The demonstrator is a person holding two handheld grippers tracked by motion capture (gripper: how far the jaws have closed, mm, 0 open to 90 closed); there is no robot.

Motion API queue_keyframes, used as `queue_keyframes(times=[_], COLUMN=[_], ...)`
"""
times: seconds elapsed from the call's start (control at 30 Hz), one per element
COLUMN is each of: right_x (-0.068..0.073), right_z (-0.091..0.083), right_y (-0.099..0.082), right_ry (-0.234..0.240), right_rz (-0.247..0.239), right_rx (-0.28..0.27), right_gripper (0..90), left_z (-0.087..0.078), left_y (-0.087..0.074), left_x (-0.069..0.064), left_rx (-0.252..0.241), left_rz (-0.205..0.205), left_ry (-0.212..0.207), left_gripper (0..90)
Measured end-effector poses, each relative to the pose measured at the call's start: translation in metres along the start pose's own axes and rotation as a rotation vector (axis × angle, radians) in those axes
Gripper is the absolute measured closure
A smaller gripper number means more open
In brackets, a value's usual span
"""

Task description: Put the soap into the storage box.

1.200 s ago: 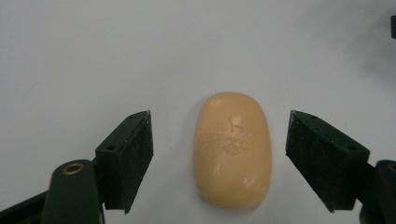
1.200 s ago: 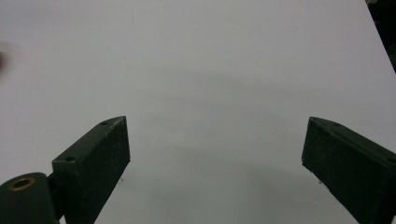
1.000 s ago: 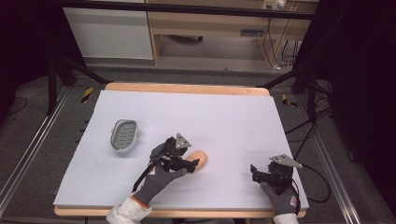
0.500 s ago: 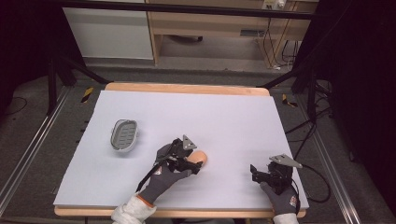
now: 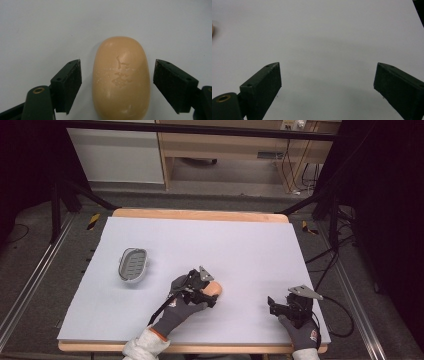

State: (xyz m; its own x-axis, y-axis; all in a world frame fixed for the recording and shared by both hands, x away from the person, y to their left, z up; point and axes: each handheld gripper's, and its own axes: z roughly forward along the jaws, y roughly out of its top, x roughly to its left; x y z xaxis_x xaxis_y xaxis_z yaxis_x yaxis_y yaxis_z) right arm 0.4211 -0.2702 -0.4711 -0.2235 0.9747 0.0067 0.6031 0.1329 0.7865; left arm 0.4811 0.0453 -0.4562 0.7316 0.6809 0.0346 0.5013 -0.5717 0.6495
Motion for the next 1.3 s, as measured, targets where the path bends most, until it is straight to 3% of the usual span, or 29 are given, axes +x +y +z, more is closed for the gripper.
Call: queue_keyframes(times=[0.7,1.3], right_x=[0.001,0.001], right_z=[0.001,0.002], right_y=[0.0,0.0], right_ry=[0.005,0.007], right_rz=[0.0,-0.004], right_rx=[0.008,0.009], right_gripper=[7.8,7.8], left_z=[0.015,0.016], left_y=[-0.001,0.0], left_x=[0.0,-0.001], left_rx=[0.056,0.077], left_rz=[-0.001,0.006], left_ry=[-0.019,-0.024], left_gripper=[26.8,31.2])
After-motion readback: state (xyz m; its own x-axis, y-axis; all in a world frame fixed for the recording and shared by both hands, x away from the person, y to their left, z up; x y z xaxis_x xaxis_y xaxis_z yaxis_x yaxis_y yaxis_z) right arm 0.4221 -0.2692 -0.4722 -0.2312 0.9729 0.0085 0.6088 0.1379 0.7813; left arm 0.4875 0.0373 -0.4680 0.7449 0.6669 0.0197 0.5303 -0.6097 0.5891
